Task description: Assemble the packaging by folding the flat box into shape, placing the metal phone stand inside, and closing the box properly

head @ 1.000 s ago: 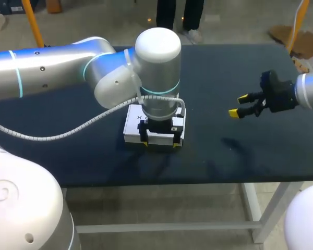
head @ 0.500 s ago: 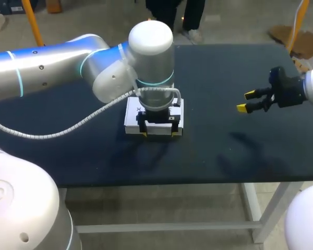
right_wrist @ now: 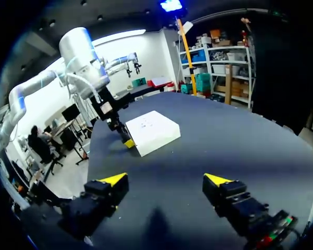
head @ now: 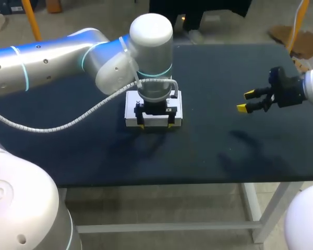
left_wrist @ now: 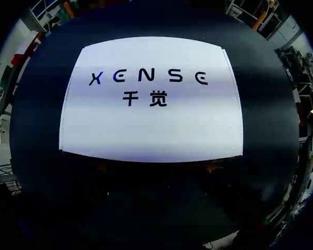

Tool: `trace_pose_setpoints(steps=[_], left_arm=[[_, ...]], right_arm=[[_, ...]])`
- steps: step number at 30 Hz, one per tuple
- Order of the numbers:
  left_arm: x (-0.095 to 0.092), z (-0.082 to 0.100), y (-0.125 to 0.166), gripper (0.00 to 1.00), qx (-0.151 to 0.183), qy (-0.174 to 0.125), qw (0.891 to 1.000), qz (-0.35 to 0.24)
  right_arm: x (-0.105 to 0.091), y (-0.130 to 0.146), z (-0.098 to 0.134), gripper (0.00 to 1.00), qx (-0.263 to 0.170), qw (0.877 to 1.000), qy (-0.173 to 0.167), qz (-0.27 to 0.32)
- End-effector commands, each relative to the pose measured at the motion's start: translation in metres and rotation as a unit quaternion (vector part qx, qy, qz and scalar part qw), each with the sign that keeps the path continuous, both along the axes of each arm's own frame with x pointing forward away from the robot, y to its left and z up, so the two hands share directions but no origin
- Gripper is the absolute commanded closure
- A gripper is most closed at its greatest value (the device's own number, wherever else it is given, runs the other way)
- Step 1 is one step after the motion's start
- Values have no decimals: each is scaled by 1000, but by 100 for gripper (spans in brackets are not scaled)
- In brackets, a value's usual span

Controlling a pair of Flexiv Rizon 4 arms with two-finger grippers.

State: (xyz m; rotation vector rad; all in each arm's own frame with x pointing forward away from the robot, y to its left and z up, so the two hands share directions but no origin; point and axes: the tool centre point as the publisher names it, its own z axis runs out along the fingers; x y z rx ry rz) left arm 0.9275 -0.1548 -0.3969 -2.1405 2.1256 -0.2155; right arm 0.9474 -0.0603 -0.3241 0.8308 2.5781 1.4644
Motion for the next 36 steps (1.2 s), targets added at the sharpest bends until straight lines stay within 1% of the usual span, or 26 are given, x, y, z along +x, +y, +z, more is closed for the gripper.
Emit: trace_pose_setpoints(steps=[1,14,28,36], left_arm=[[12,1,-6,0,14,6,1000,3],[52,-1,2,0,11,8,1000,8],[107,3,10,0,11,12,1000,12],[138,2,22,0,1,19,1000,18]], right_arm=[[0,-2,0,0,3,1000,0,3],[0,-2,0,0,3,1000,0,3],[0,-2,0,0,3,1000,0,3],[0,-2,0,0,3,1000,0,3]])
